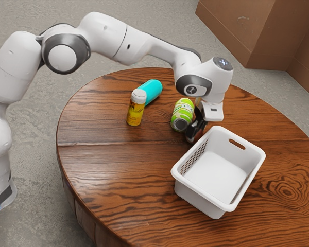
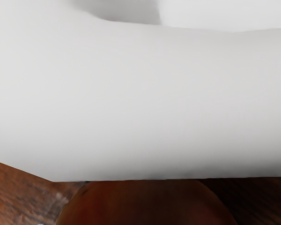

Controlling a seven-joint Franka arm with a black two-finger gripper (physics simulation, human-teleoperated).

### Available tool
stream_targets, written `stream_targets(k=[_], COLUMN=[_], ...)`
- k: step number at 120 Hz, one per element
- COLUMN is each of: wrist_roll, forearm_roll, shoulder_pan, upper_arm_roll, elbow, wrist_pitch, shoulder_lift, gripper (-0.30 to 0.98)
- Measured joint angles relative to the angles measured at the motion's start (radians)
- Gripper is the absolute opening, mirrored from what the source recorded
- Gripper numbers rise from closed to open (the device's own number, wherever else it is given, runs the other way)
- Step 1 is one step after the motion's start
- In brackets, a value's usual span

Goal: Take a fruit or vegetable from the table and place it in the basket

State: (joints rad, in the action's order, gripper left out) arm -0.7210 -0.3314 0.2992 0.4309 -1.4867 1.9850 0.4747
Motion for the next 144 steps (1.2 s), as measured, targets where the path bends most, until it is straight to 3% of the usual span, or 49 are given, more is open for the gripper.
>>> stream_targets(k=[15, 40, 93, 127, 144], wrist_roll=[0.001, 0.006, 0.011, 0.014, 0.015], forearm_roll=[-0.002, -0.009, -0.029, -0.063, -0.106], shoulder_pan=[0.000, 0.000, 0.006, -0.048, -0.062], upper_arm_roll=[0.000, -0.002, -0.003, 0.001, 0.075], elbow=[0.000, 0.003, 0.011, 0.009, 0.014], wrist_pitch=[0.008, 0.017, 0.020, -0.021, -0.035], shoulder_lift=[0.000, -0.009, -0.095, -0.183, -0.186], gripper=[0.37, 0.29, 0.26, 0.26, 0.26])
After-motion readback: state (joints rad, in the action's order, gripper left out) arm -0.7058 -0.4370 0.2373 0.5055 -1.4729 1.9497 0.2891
